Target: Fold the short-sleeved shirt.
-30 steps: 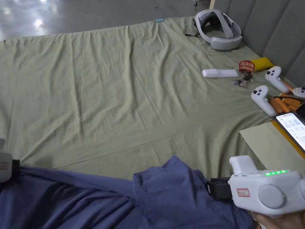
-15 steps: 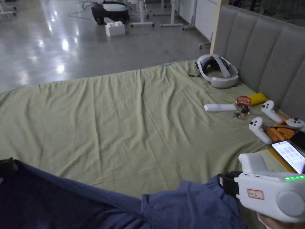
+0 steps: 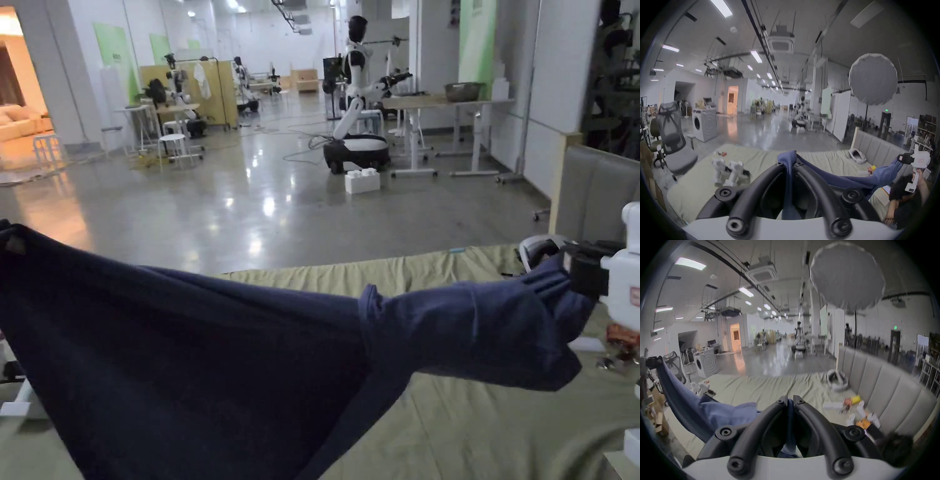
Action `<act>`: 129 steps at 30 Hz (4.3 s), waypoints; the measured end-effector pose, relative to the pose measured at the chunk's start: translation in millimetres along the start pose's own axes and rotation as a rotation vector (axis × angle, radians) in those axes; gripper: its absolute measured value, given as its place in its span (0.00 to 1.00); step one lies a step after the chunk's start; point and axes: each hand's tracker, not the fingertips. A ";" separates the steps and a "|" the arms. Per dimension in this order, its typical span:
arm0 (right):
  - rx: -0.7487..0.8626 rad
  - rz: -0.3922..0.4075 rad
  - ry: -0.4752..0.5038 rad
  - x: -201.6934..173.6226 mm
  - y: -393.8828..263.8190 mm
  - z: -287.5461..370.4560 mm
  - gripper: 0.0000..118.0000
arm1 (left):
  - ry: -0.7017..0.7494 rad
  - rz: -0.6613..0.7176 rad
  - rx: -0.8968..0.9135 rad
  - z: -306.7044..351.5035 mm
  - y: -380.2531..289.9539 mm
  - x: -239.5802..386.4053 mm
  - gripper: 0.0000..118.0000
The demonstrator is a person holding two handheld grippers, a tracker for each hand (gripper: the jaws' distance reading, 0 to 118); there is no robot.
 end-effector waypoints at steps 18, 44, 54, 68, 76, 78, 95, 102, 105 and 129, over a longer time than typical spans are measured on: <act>0.068 0.063 -0.091 -4.4 84.8 -23.3 0.06 | 0.045 0.079 0.072 -16.1 27.8 -3.2 0.06; -0.050 0.136 -0.214 -23.5 132.7 -220.3 0.05 | 0.118 0.028 -0.048 -226.2 36.0 18.8 0.06; -0.210 0.100 -0.171 -30.4 18.4 -276.0 0.05 | 0.128 0.013 -0.252 -258.9 -86.4 14.6 0.06; -0.512 -0.119 -0.096 6.5 -259.0 -141.7 0.05 | 0.076 0.211 -0.480 -84.8 -303.4 -20.9 0.06; -0.566 -0.188 -0.097 27.0 -292.0 7.0 0.06 | 0.104 0.215 -0.550 41.1 -332.6 -22.7 0.06; -0.621 -0.140 -0.101 25.6 -298.8 34.8 0.05 | 0.092 0.224 -0.580 65.5 -342.8 -19.4 0.06; -0.595 -0.272 -0.111 32.6 -305.0 78.6 0.84 | 0.099 0.215 -0.579 96.9 -343.3 -24.7 0.80; -0.286 -0.203 -0.070 -3.5 -213.5 112.4 0.84 | 0.103 -0.002 -0.139 130.9 -231.4 25.2 0.88; -0.111 -0.146 -0.012 -26.3 -172.8 138.4 0.84 | 0.112 -0.114 0.010 149.0 -188.7 54.3 0.90; 0.082 0.093 0.101 -106.1 -118.7 180.4 0.03 | 0.069 -0.185 0.103 170.9 -144.5 118.4 0.01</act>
